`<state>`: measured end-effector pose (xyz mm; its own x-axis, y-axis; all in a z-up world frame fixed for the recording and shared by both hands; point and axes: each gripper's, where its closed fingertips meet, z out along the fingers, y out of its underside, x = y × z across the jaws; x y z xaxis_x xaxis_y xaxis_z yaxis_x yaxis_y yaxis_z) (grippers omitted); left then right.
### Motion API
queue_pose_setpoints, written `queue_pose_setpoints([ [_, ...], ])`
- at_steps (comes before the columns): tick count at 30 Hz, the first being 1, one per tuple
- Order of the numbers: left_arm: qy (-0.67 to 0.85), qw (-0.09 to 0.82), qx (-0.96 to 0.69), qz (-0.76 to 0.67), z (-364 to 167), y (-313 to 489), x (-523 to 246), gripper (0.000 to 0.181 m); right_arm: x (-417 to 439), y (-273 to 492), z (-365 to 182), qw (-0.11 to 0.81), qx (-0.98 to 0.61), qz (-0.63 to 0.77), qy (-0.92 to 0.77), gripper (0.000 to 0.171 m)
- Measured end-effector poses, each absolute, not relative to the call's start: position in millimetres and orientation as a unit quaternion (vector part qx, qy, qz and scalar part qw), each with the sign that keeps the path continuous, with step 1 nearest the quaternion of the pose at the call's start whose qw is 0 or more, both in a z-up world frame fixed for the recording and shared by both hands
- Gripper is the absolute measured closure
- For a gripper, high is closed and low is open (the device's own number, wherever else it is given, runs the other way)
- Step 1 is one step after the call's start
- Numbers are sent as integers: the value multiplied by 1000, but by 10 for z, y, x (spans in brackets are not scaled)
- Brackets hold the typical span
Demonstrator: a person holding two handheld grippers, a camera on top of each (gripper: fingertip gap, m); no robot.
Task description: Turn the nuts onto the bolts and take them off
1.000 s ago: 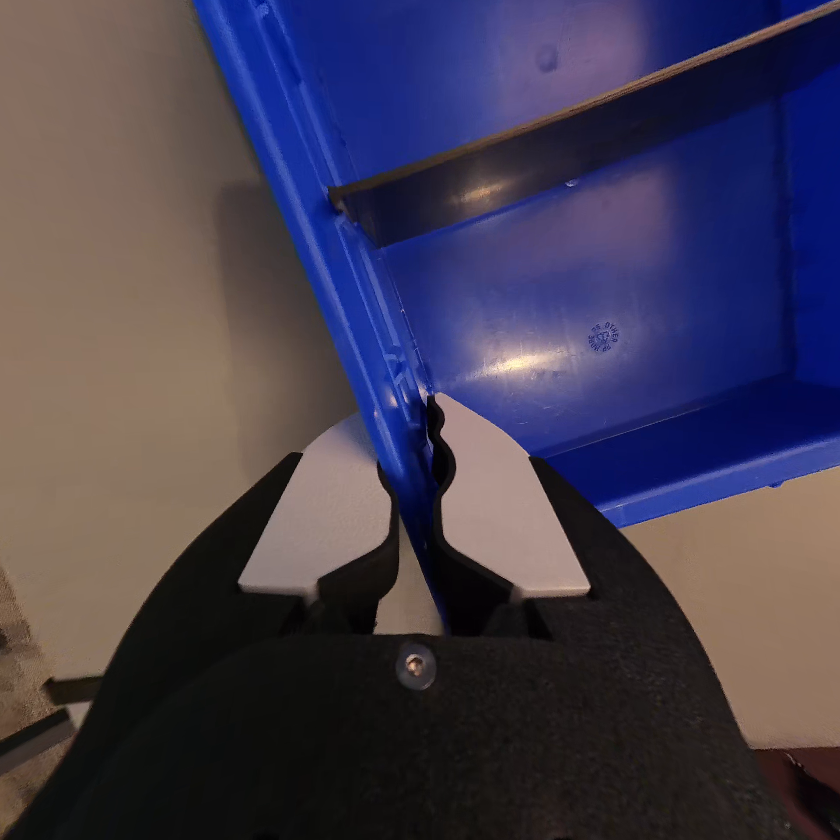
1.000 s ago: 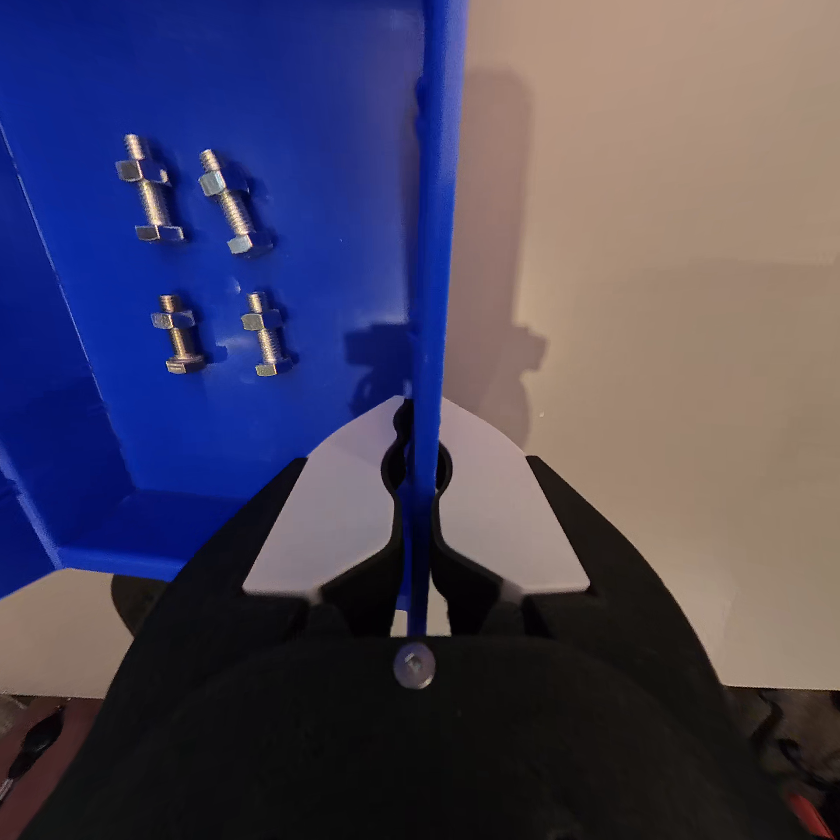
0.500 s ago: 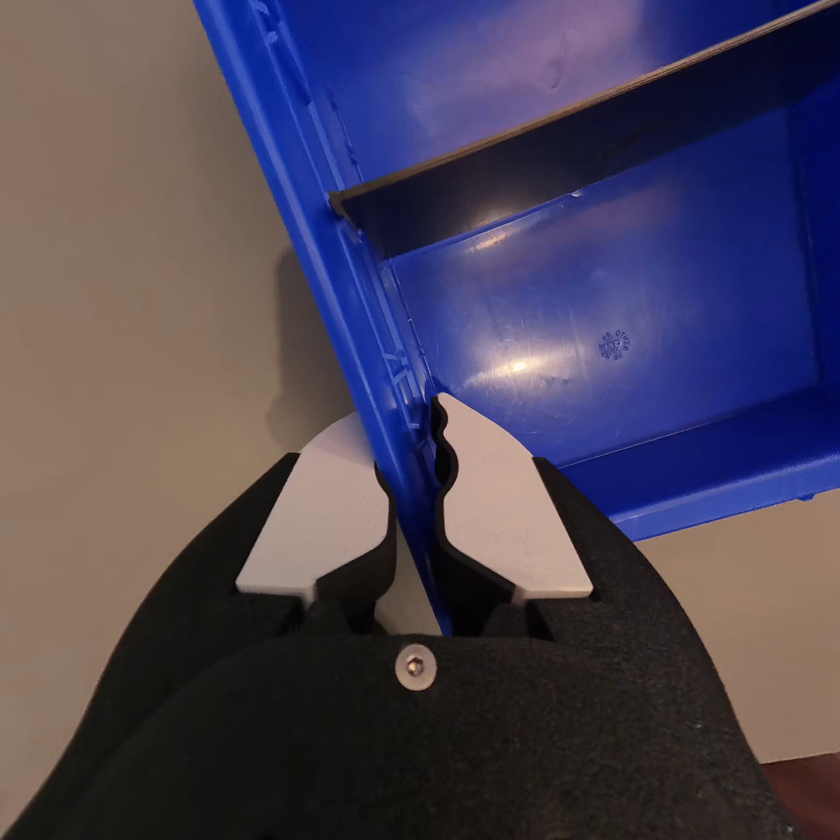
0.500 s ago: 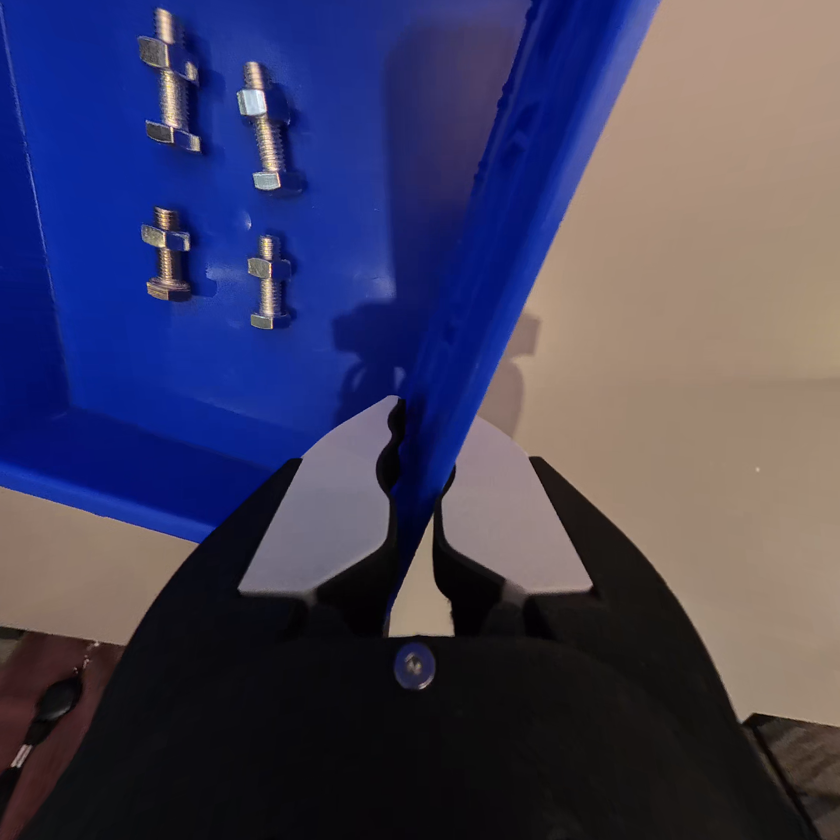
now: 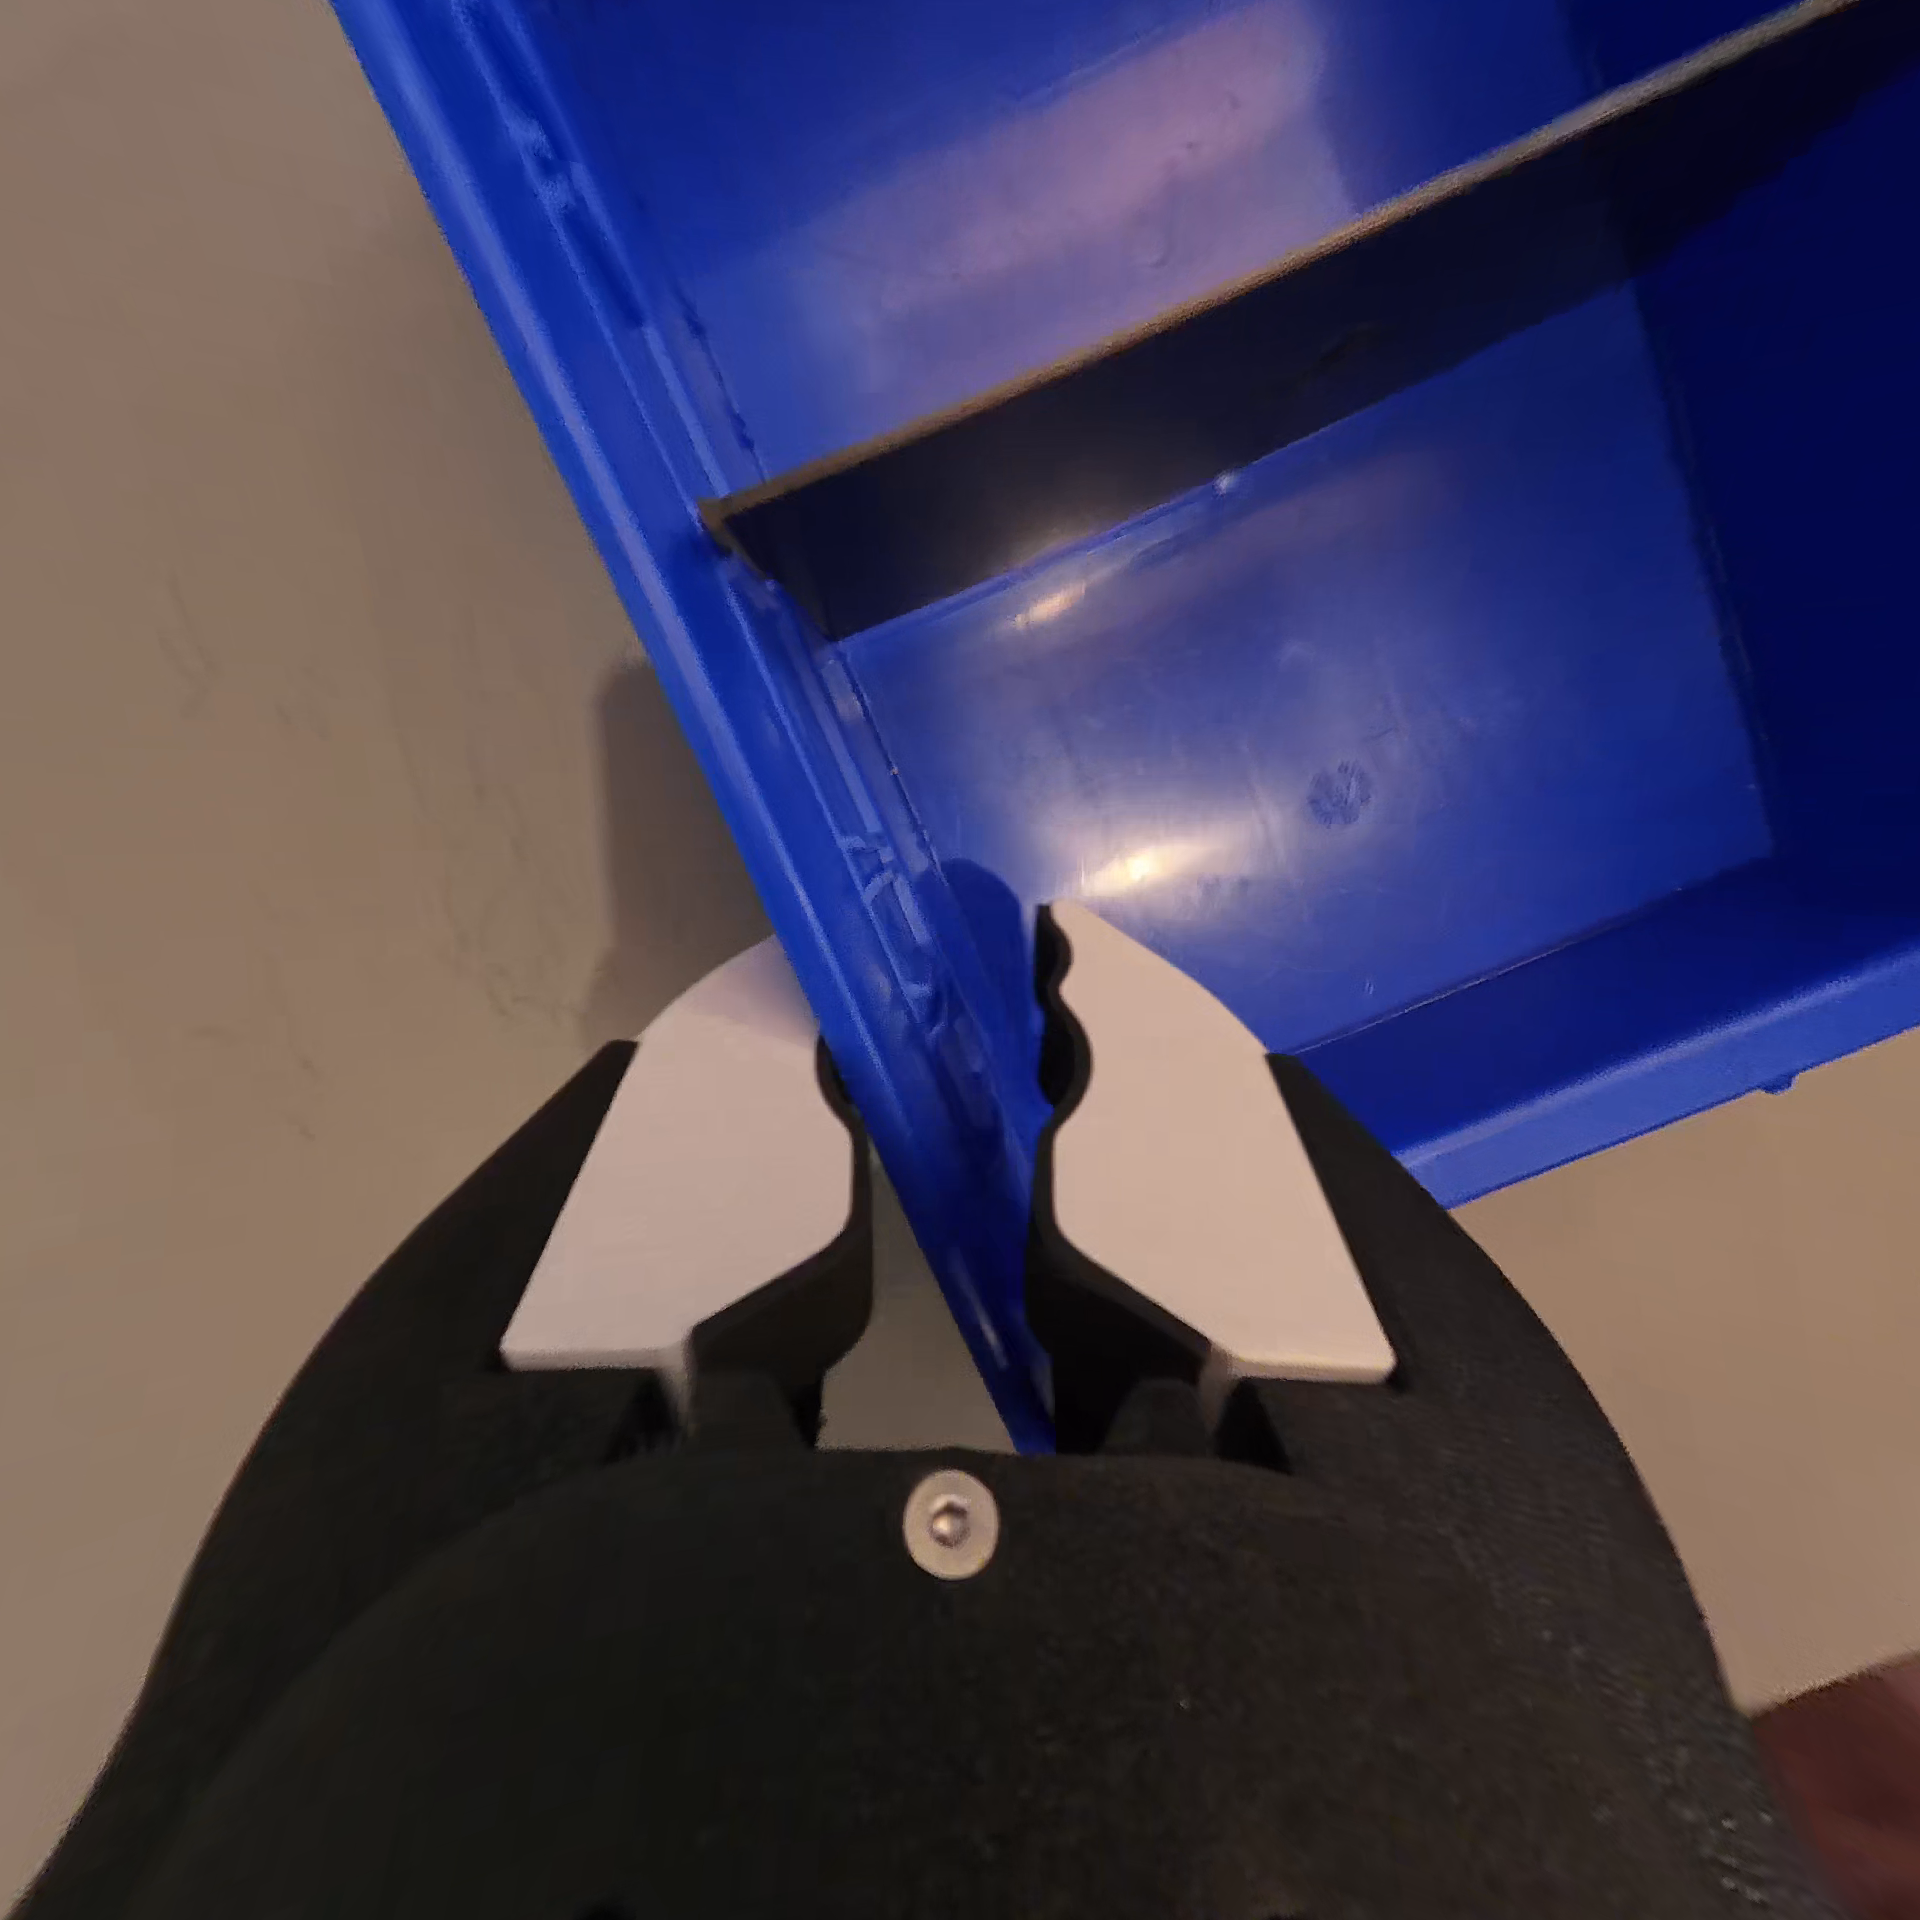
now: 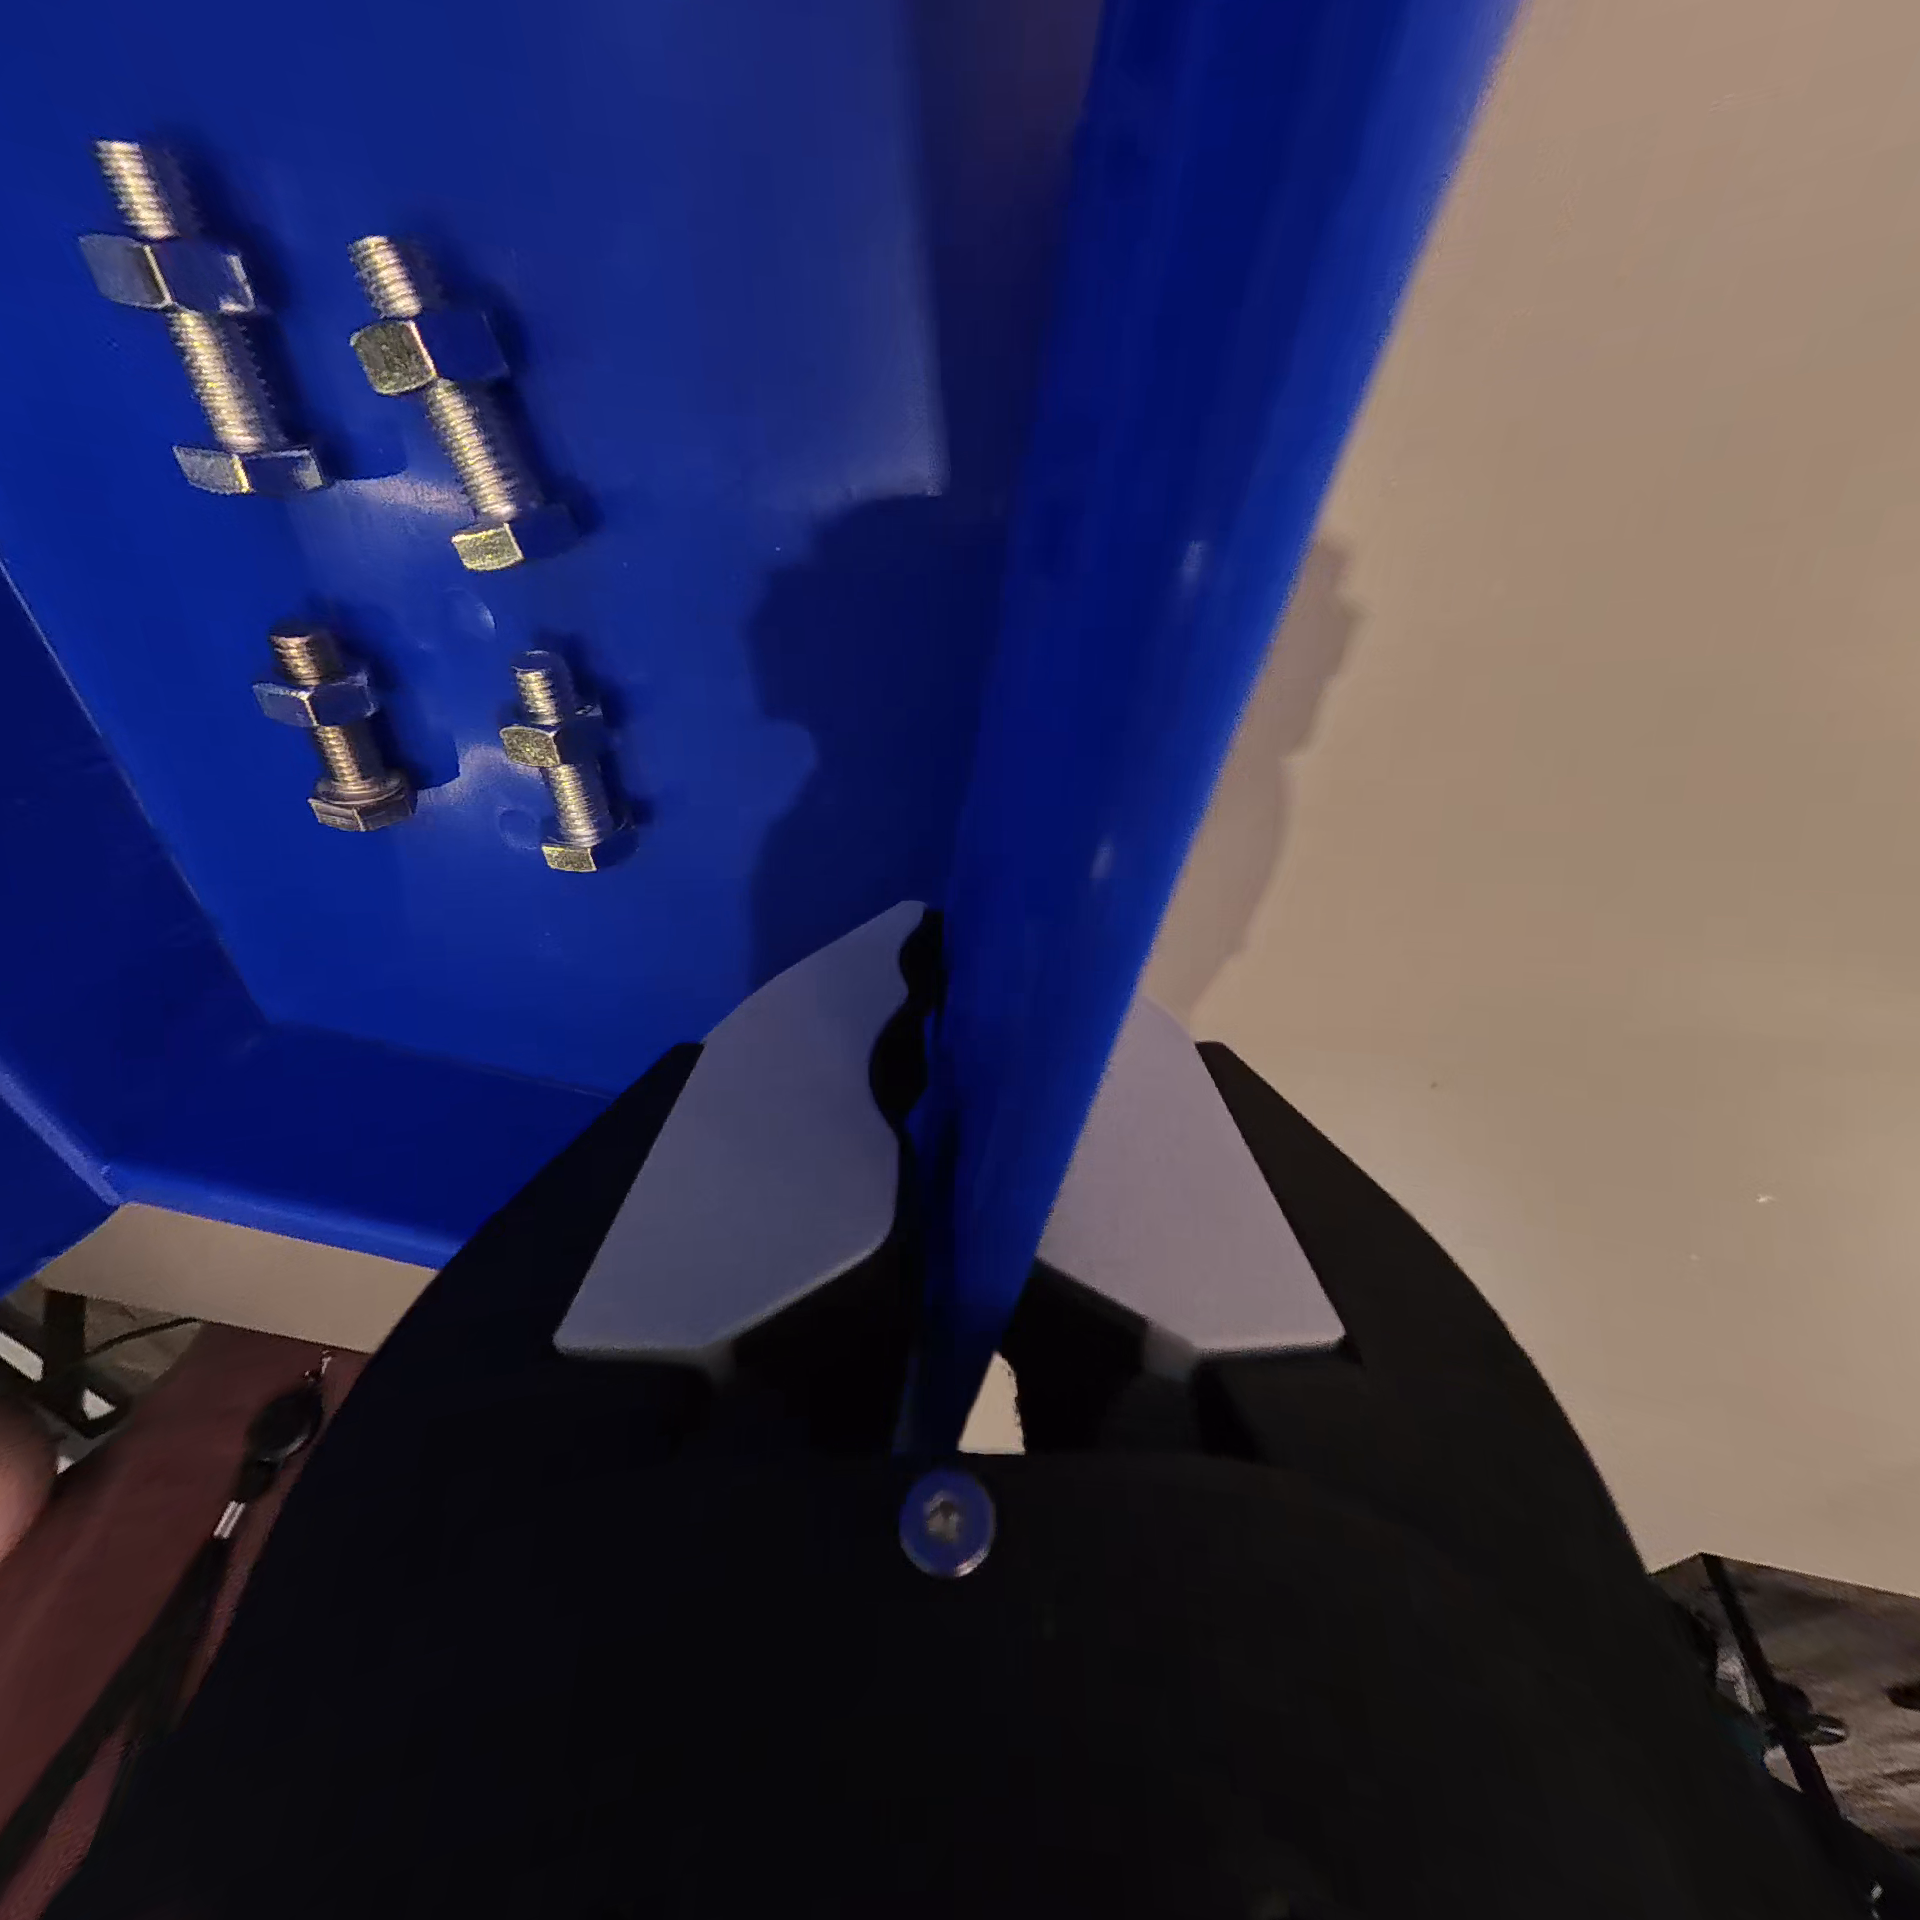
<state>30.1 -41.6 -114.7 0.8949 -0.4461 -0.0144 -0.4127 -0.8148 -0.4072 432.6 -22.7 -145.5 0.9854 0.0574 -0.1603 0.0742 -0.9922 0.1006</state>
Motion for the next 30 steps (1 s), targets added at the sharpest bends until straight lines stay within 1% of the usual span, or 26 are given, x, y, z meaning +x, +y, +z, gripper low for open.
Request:
queue_pose_setpoints([
  [2, 217, 264, -938, -56, -993, -325, 311, 140, 4337, -221, -1455, 52, 995, -85, 29, 165],
  [4, 214, 296, -929, -64, -800, -315, 250, 117, 4380, -219, -1451, 53, 994, -87, 28, 165],
  [5, 220, 305, -924, -75, -684, -353, 231, 112, 4411, -235, -1446, 56, 994, -90, 29, 165],
  [7, 226, 329, -912, -97, -411, -446, 148, 109, 4493, -276, -1424, 62, 993, -93, 29, 165],
  [10, 218, 366, -900, -96, -54, -574, -162, 110, 4625, -372, -1331, 72, 992, -94, 31, 166],
  [13, 186, 392, -898, -76, 153, -678, -627, 111, 4784, -462, -1130, 76, 994, -72, 32, 166],
  [16, 149, 399, -902, -74, 201, -802, -1071, 112, 4921, -497, -827, 63, 997, -43, 21, 167],
  [20, 92, 391, -914, -52, 102, -966, -1657, 113, 4894, -493, -324, 35, 999, -37, 6, 167],
  [25, 46, 378, -923, -53, -41, -1125, -2085, 115, 4388, -372, 262, 2, 999, -38, 25, 167],
  [30, 32, 377, -924, -56, -85, -1280, -2256, 116, 3274, -142, 521, -16, 995, -67, 68, 167],
])
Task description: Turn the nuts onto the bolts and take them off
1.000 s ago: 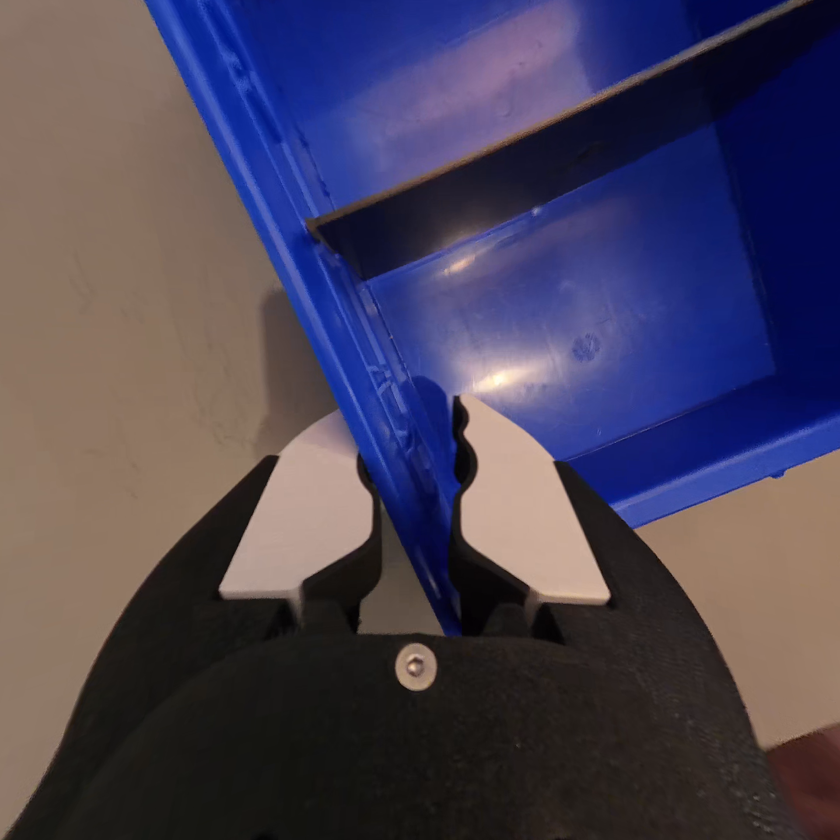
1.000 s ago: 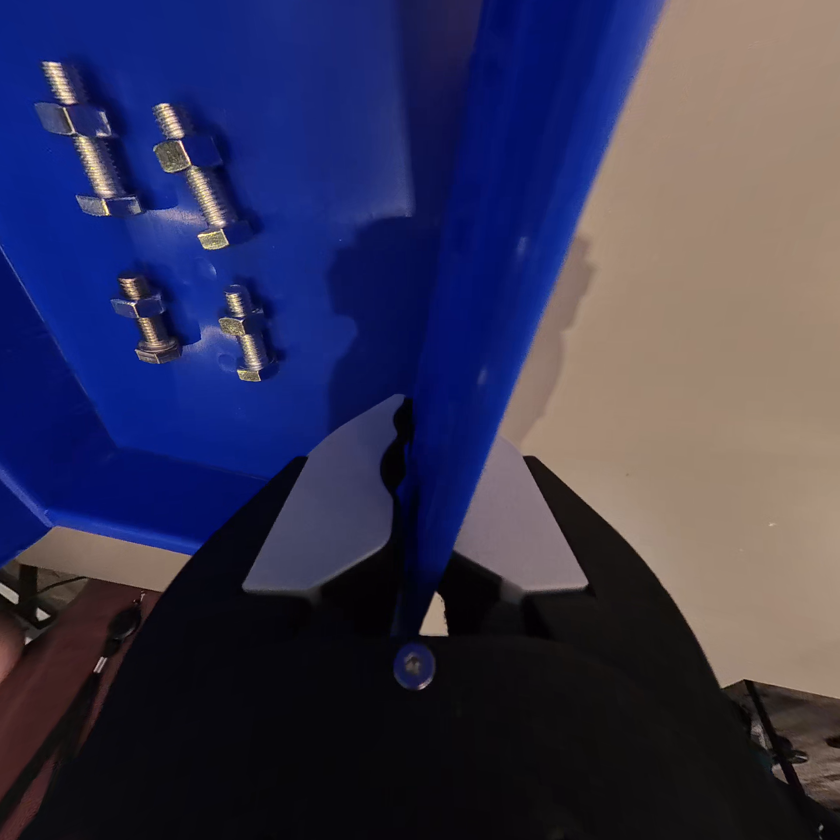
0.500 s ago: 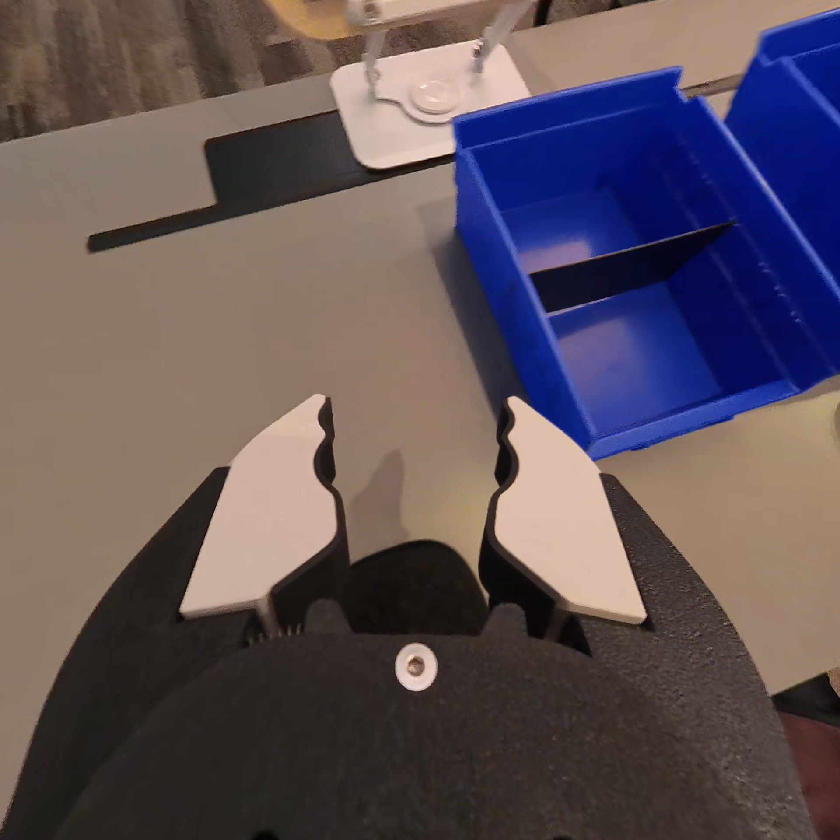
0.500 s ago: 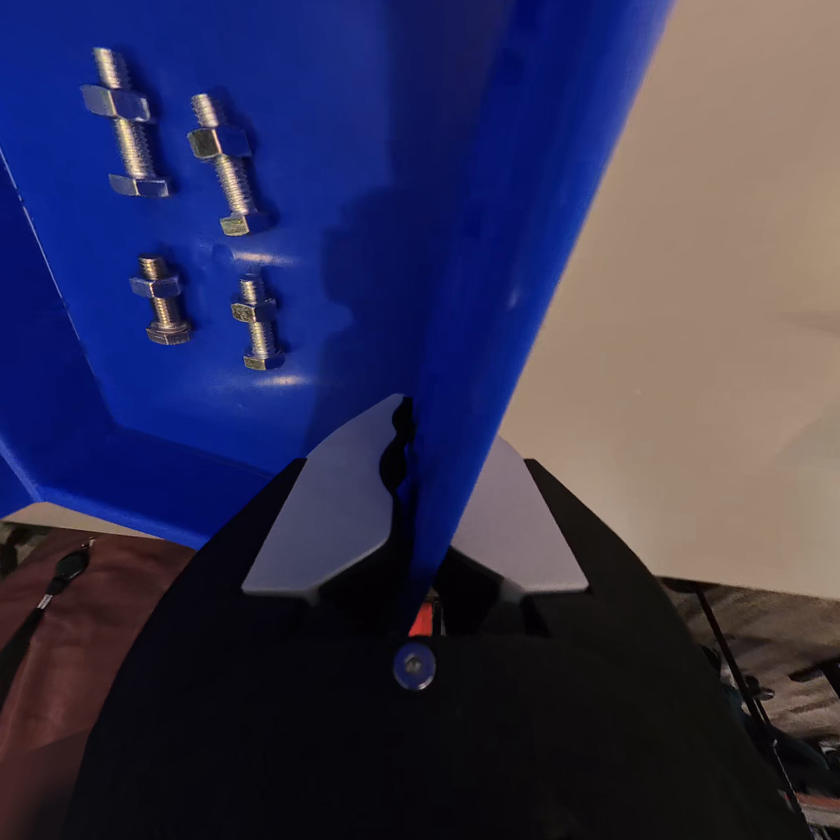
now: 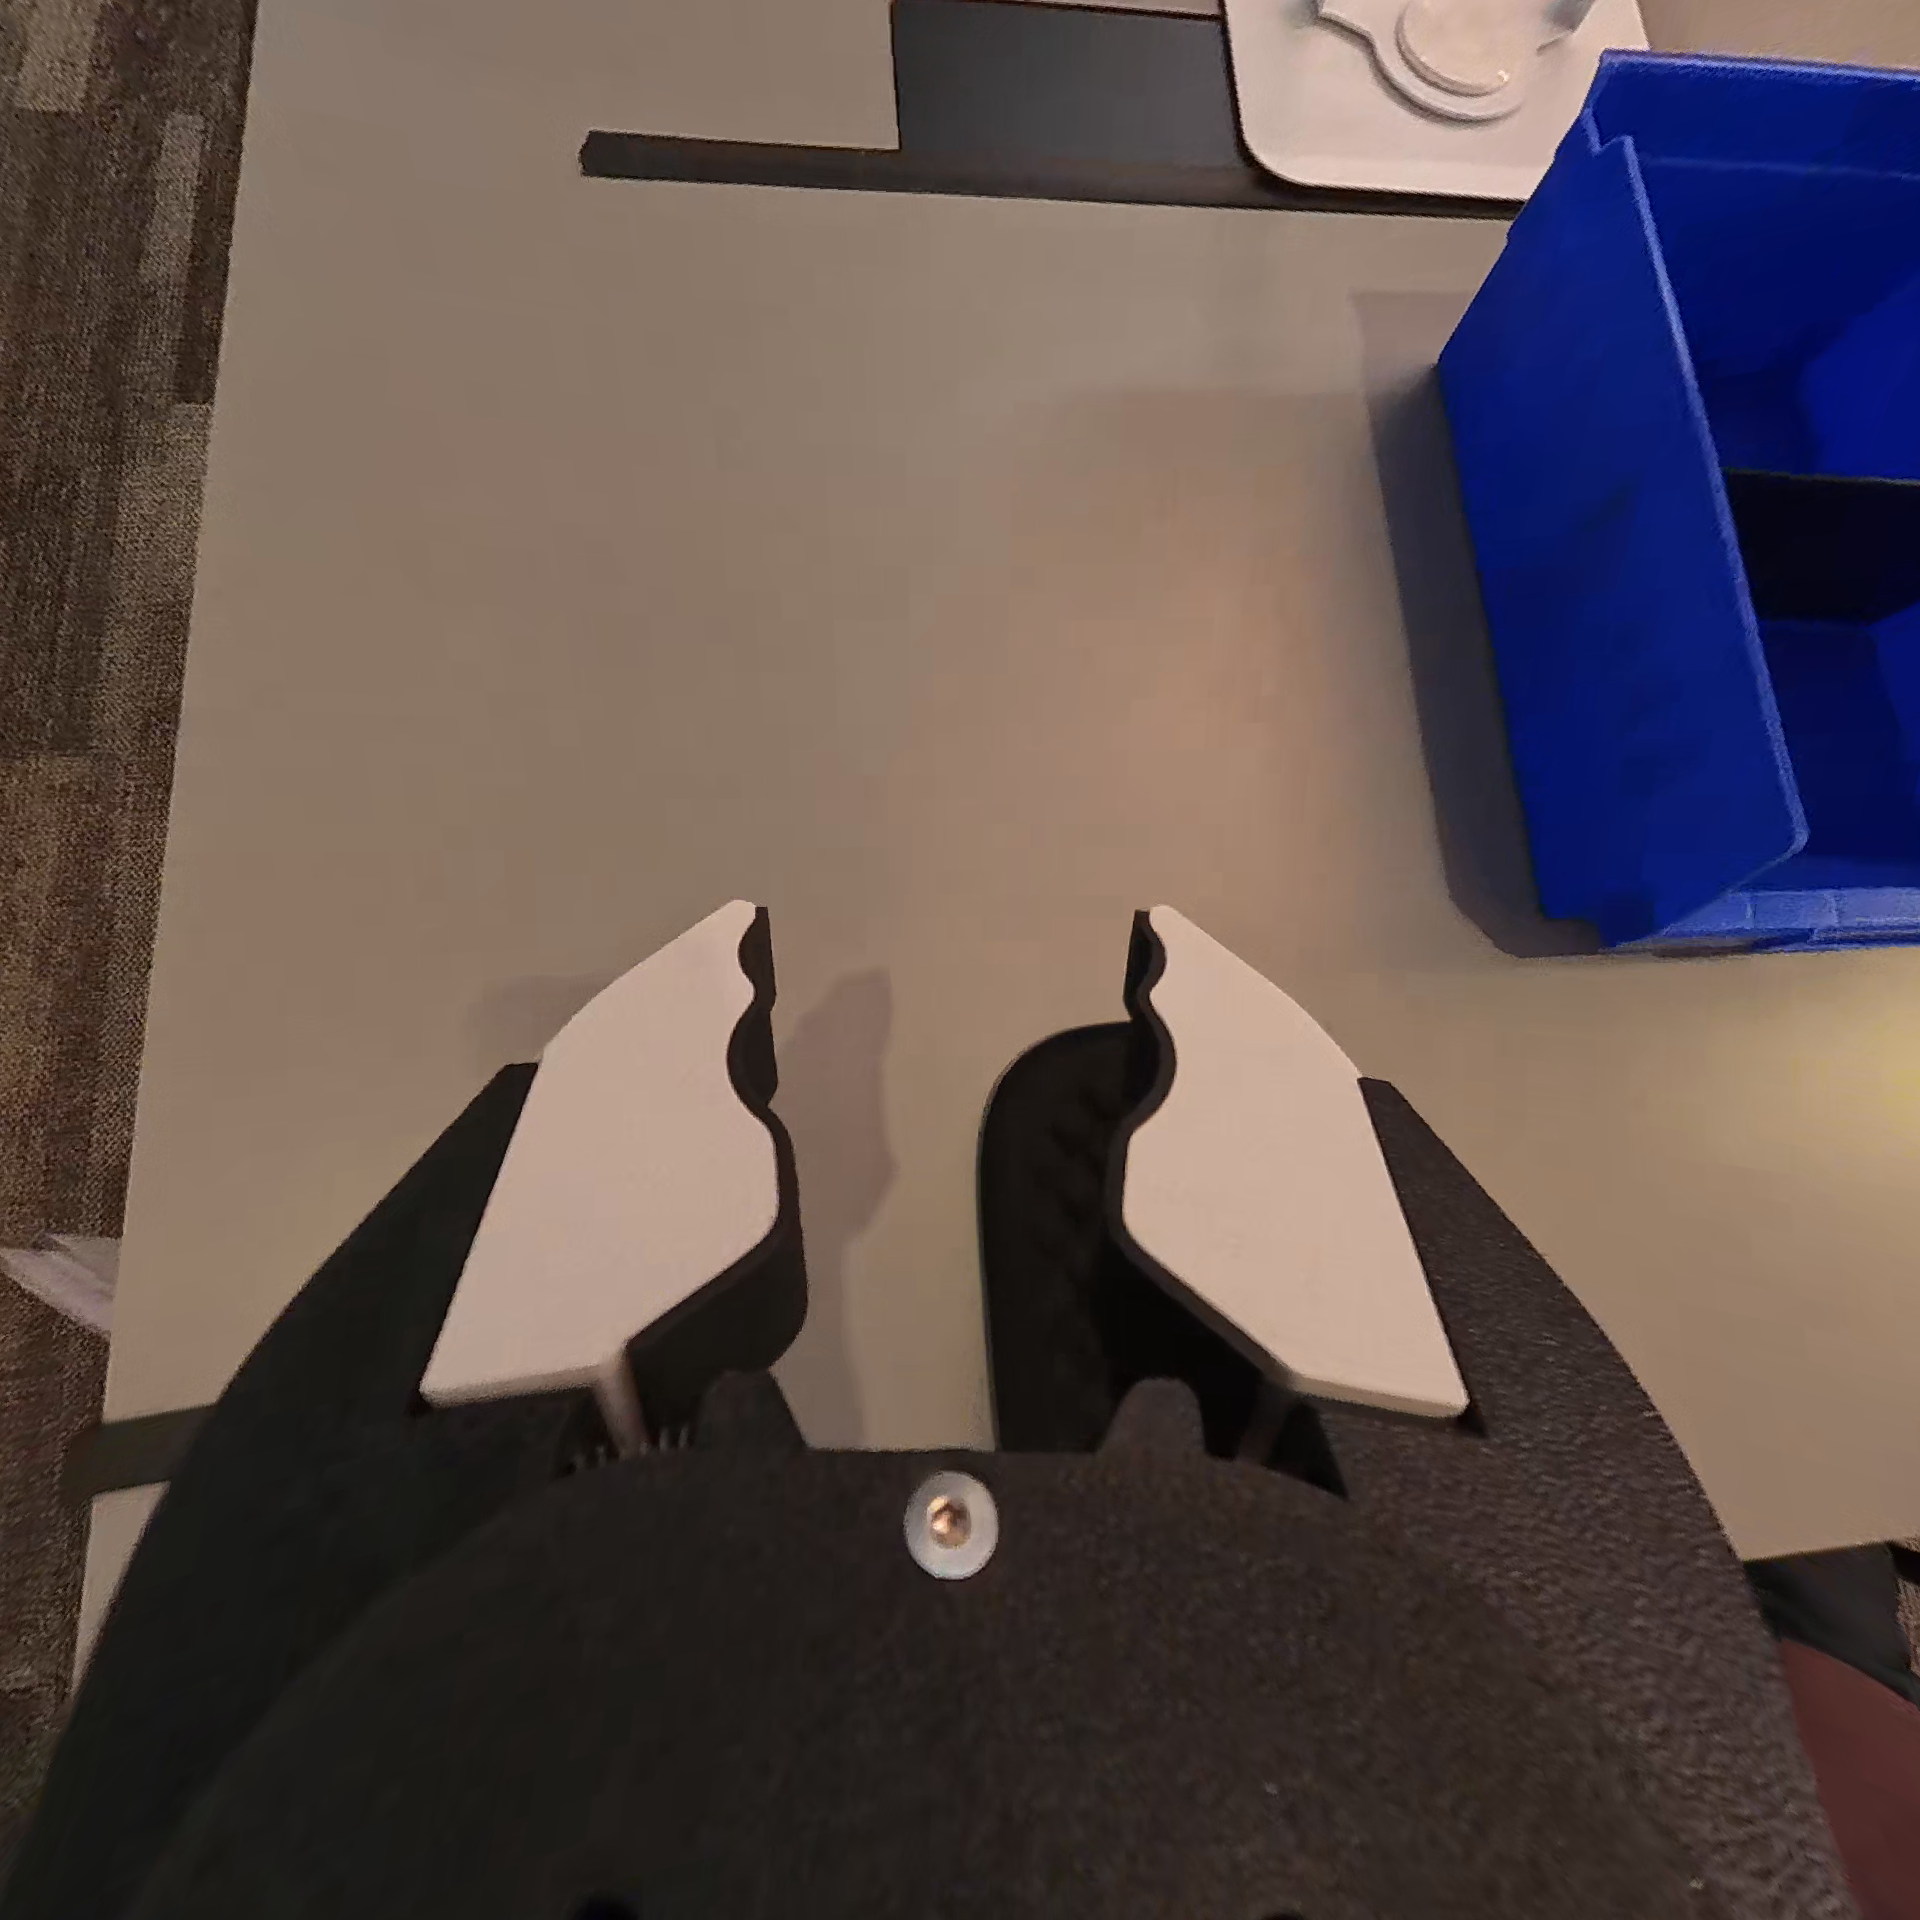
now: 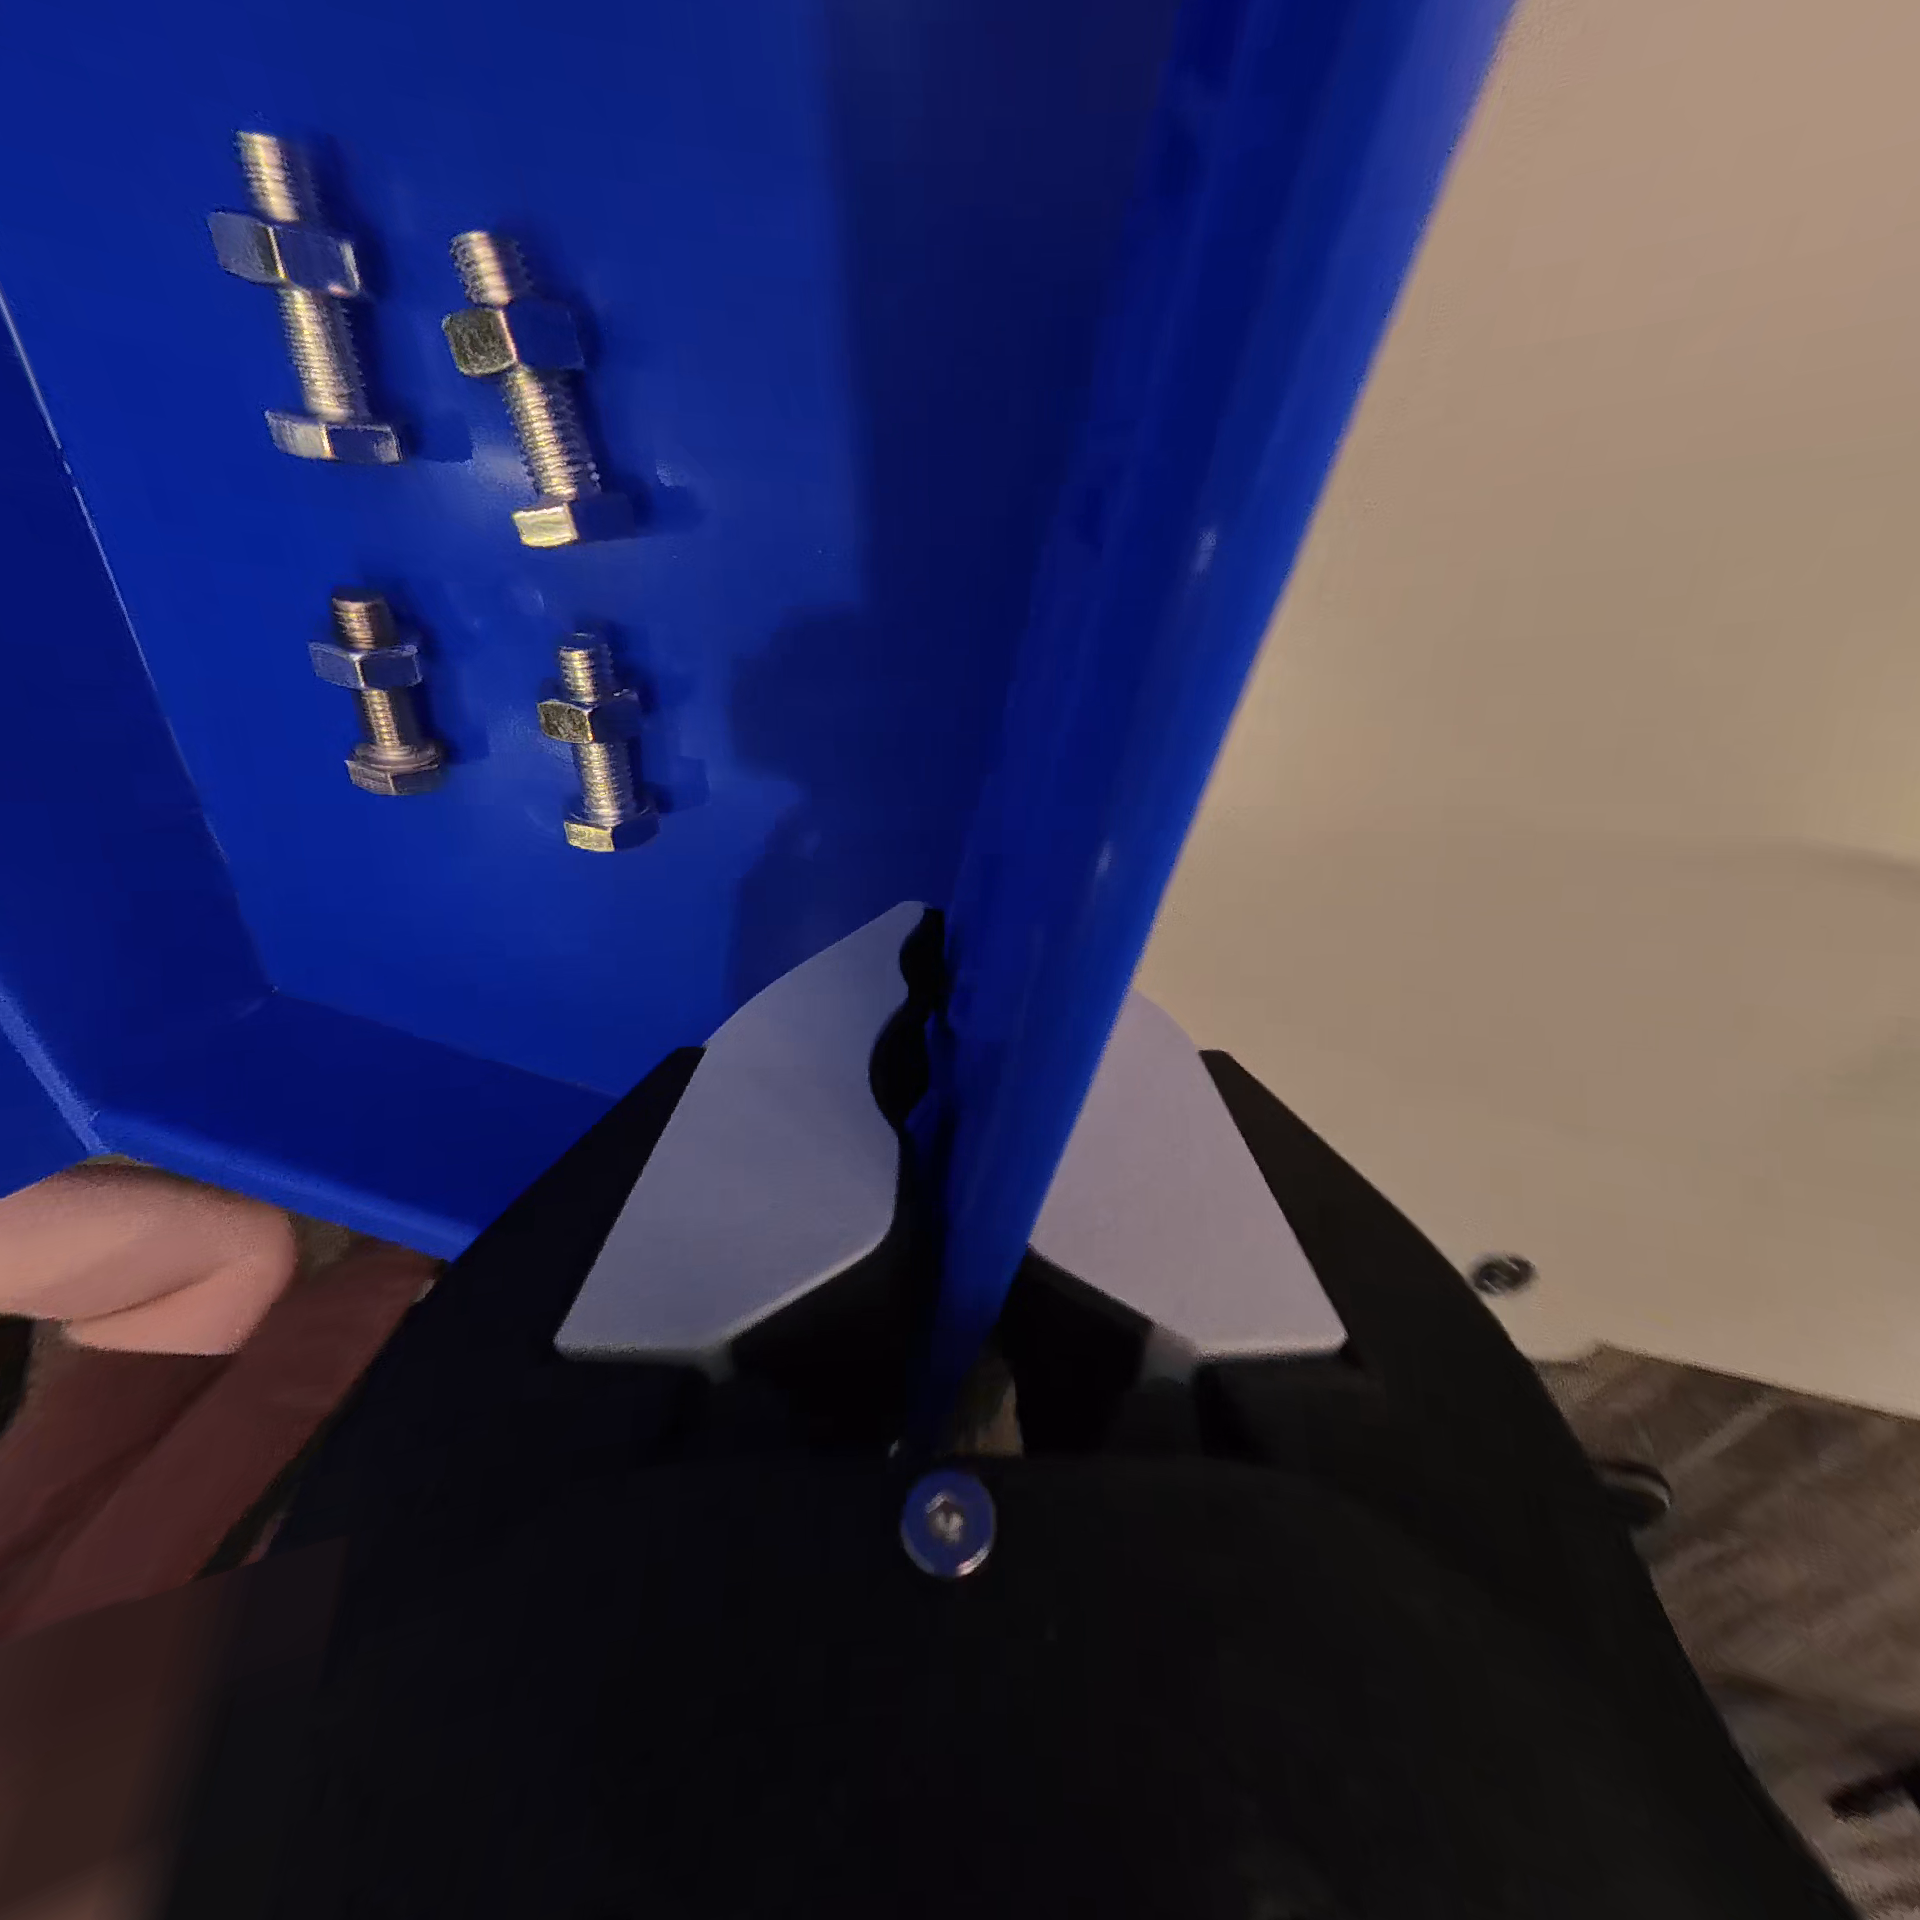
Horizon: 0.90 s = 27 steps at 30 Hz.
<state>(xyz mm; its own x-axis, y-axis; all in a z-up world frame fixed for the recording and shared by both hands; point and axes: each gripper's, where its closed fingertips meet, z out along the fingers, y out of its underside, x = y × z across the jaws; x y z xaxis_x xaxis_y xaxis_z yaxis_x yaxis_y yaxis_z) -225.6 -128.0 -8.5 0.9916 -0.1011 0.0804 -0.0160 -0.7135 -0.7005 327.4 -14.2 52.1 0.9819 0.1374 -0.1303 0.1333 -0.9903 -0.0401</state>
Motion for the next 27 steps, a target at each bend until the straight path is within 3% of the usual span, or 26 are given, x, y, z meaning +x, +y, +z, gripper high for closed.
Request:
queue_pose_setpoints([
  [7, 27, 367, -929, -41, -115, -1575, -2474, 116, 1314, 82, 420, 37, -976, 169, -129, 166],
  [14, -12, 379, -925, -29, -3, -1922, -2931, 117, -110, -27, 60, 23, -965, 193, -176, 166],
  [21, -31, 393, -918, -35, 42, -2157, -3177, 117, -854, -161, -560, 18, -967, 190, -167, 166],
  [27, -41, 390, -919, -41, -34, -2283, -3301, 118, -958, -217, -1081, 21, -978, 167, -125, 166],
])
